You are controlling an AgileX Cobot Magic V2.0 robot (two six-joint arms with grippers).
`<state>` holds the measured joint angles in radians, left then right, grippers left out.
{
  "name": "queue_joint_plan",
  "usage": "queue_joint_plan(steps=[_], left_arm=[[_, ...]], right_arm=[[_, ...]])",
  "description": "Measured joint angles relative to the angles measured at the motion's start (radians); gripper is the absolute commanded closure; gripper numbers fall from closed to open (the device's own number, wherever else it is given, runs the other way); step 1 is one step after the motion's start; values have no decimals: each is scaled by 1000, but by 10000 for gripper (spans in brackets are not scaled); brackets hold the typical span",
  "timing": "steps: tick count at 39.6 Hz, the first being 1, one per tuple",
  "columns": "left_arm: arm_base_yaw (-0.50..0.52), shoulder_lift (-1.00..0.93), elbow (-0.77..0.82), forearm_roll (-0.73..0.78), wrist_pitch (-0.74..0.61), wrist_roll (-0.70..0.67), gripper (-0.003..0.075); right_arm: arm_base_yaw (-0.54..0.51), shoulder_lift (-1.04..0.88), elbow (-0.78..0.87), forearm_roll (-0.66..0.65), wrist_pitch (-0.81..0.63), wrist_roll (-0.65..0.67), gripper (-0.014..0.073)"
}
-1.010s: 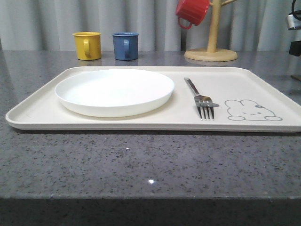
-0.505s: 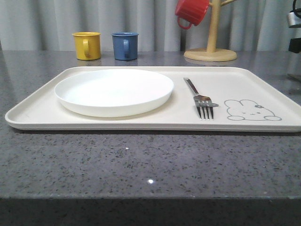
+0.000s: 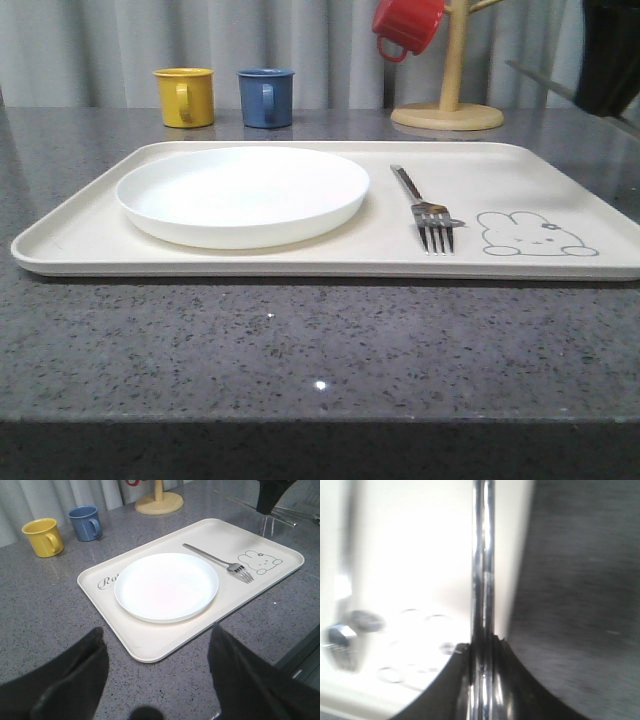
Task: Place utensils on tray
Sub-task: 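Place the chopsticks on the tray beside the fork and release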
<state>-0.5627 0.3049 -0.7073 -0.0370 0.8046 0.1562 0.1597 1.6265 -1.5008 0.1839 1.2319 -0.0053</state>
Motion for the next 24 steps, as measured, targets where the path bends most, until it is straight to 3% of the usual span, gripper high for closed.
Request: queue_joint_plan(steps=[8,18,24], left_arm=[[0,0,0,0,0,0,302],[0,0,0,0,0,0,302],[0,0,0,0,0,0,302]], right_arm=[[58,52,0,102,0,51,520],[58,171,0,127,-2,140,517],[58,199,0,142,-5,165,437]])
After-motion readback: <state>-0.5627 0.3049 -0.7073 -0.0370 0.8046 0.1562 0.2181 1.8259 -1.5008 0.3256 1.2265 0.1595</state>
